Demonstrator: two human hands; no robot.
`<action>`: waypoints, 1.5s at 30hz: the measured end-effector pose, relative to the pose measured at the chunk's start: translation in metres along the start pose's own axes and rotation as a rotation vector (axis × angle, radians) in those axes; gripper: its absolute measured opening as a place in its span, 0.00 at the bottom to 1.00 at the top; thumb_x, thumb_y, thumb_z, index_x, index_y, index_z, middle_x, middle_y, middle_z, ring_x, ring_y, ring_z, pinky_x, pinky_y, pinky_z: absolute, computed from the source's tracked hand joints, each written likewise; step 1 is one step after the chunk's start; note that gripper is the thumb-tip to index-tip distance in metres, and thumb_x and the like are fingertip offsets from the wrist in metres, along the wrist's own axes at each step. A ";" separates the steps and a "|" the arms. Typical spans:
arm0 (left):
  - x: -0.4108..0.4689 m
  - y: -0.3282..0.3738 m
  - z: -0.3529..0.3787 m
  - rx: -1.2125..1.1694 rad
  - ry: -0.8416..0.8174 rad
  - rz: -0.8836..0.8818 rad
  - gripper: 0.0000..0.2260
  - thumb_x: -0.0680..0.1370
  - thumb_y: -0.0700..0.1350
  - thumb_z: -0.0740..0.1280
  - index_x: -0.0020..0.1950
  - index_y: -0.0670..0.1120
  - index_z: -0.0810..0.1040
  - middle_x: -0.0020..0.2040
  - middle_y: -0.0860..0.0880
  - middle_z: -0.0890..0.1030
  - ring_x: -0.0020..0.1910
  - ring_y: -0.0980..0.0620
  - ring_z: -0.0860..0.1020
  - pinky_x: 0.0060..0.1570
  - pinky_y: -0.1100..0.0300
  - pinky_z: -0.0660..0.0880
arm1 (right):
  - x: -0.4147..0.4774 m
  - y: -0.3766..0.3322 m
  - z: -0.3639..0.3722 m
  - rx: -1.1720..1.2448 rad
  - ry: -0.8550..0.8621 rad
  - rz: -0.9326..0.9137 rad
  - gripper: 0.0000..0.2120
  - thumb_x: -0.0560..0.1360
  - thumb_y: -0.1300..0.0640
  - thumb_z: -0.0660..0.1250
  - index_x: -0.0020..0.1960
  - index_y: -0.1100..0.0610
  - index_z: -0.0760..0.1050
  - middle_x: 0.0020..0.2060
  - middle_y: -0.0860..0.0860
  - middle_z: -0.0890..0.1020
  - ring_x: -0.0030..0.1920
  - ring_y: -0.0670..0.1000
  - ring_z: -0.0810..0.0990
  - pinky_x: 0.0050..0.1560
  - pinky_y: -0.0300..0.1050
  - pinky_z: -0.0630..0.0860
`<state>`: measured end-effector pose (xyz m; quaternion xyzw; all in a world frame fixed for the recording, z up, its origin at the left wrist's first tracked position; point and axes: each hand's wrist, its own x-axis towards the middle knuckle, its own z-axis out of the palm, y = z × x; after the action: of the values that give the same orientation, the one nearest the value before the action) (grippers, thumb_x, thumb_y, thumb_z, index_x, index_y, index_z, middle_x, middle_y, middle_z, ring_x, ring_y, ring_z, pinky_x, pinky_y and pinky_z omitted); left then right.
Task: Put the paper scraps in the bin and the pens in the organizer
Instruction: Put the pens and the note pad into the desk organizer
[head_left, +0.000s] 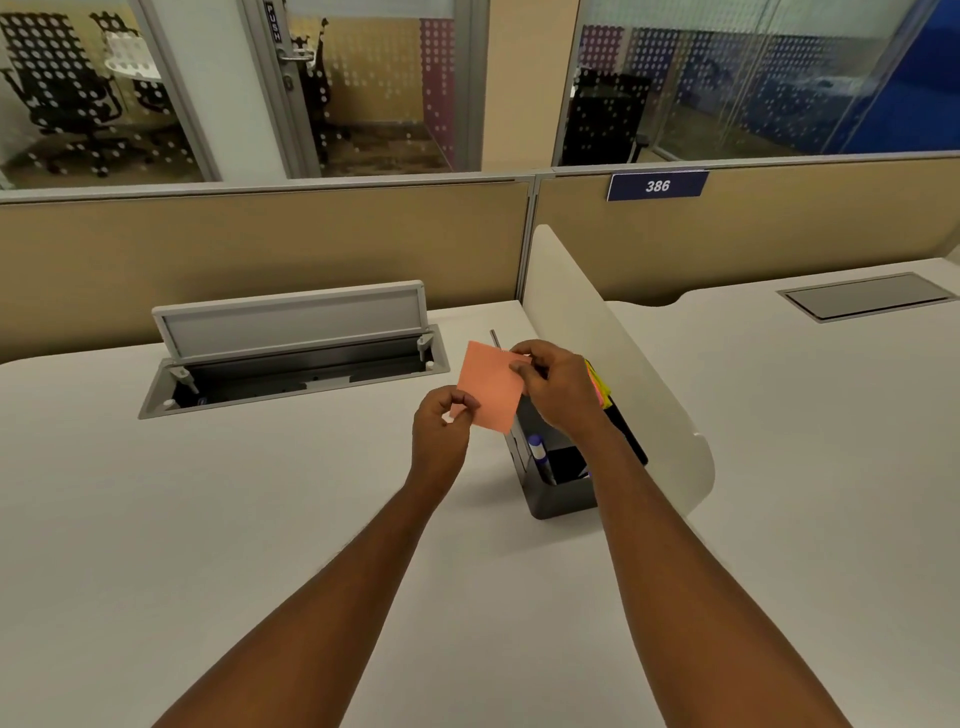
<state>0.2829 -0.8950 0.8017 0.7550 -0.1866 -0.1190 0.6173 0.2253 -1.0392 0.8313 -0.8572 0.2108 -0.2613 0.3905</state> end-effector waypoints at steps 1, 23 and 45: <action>0.001 0.000 0.001 -0.003 0.016 0.000 0.05 0.77 0.35 0.63 0.50 0.40 0.77 0.56 0.43 0.78 0.53 0.51 0.73 0.53 0.58 0.70 | 0.000 0.001 -0.004 -0.004 0.043 -0.002 0.10 0.78 0.57 0.64 0.57 0.59 0.78 0.52 0.56 0.83 0.45 0.50 0.77 0.41 0.35 0.75; 0.003 -0.018 -0.002 -0.023 0.170 -0.106 0.06 0.77 0.34 0.62 0.52 0.40 0.76 0.51 0.42 0.80 0.48 0.44 0.79 0.48 0.51 0.79 | 0.004 0.026 -0.063 -0.332 0.546 0.183 0.06 0.77 0.61 0.61 0.49 0.62 0.76 0.43 0.59 0.83 0.42 0.58 0.82 0.42 0.49 0.79; 0.003 -0.030 -0.023 -0.020 0.211 -0.160 0.06 0.76 0.34 0.63 0.51 0.40 0.76 0.50 0.41 0.80 0.49 0.43 0.79 0.52 0.48 0.80 | 0.004 0.046 -0.034 -0.481 0.225 0.476 0.14 0.76 0.60 0.67 0.60 0.64 0.73 0.57 0.63 0.79 0.54 0.64 0.80 0.56 0.55 0.78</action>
<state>0.2995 -0.8707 0.7775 0.7695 -0.0587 -0.0895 0.6297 0.2003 -1.0876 0.8156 -0.8172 0.5019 -0.1987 0.2018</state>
